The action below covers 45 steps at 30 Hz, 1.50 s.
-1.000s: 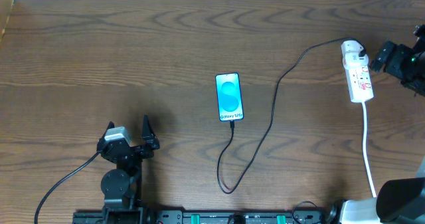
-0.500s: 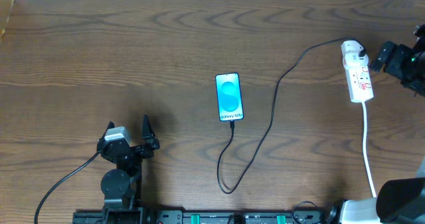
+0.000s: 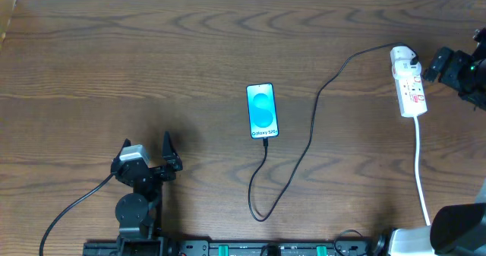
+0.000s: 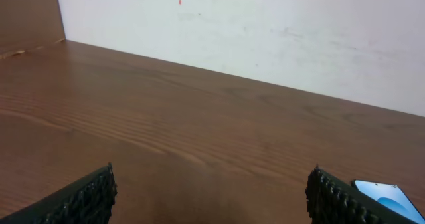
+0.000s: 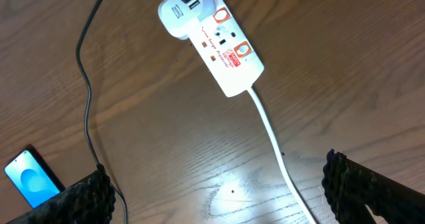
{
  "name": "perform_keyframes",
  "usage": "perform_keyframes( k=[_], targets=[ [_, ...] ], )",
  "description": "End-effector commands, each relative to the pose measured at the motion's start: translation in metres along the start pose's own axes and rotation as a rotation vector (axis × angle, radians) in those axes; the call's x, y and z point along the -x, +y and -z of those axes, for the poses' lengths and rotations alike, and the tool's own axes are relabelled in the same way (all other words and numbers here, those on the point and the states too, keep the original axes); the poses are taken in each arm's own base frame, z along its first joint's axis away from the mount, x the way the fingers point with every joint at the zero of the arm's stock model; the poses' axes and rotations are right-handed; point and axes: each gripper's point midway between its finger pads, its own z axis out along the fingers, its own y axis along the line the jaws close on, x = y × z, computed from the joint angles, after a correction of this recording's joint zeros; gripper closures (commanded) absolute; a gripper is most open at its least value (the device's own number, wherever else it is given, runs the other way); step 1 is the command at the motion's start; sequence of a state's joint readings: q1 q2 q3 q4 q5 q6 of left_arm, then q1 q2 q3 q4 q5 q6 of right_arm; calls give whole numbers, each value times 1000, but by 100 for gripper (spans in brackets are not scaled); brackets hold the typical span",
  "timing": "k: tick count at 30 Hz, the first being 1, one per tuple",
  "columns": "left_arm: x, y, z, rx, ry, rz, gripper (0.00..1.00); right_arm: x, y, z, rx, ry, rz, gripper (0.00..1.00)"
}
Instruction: Plug charger to phone and switch on socket
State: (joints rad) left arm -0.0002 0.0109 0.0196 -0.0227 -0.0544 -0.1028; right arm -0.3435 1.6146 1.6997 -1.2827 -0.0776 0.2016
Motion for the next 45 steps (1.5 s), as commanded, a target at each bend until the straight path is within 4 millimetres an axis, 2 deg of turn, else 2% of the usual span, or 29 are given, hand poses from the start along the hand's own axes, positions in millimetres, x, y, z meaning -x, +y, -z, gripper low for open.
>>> perform_keyframes(
  k=[1, 6, 10, 18, 22, 25, 28, 34, 40, 45],
  targets=[
    [-17, 5, -1, 21, 53, -22, 9, 1, 0, 2, -3, -7, -10, 1],
    [-17, 5, -1, 21, 53, -22, 9, 8, -6, 2, -38, -39, -1, 1],
    [-17, 5, -1, 21, 53, -22, 9, 7, -3, 3, -22, -35, -12, 1],
    [-17, 5, -1, 21, 53, -22, 10, 18, 36, 3, 89, -94, -3, 1],
    [-17, 5, -1, 21, 53, -22, 9, 20, 61, 10, 118, -142, 62, 1],
    [-17, 5, -1, 21, 53, -22, 9, 19, 72, 16, 114, -180, 98, 1],
    [-17, 5, -1, 21, 53, -22, 9, 14, 84, 20, 123, -233, 136, 1],
    [-17, 5, -1, 21, 53, -22, 9, -2, 101, 15, 197, -351, 187, 1],
    [-17, 5, -1, 21, 53, -22, 10, -26, 108, 3, 276, -484, 220, 1],
    [-17, 5, -1, 21, 53, -22, 9, -52, 104, -10, 326, -570, 234, 1]
  ],
)
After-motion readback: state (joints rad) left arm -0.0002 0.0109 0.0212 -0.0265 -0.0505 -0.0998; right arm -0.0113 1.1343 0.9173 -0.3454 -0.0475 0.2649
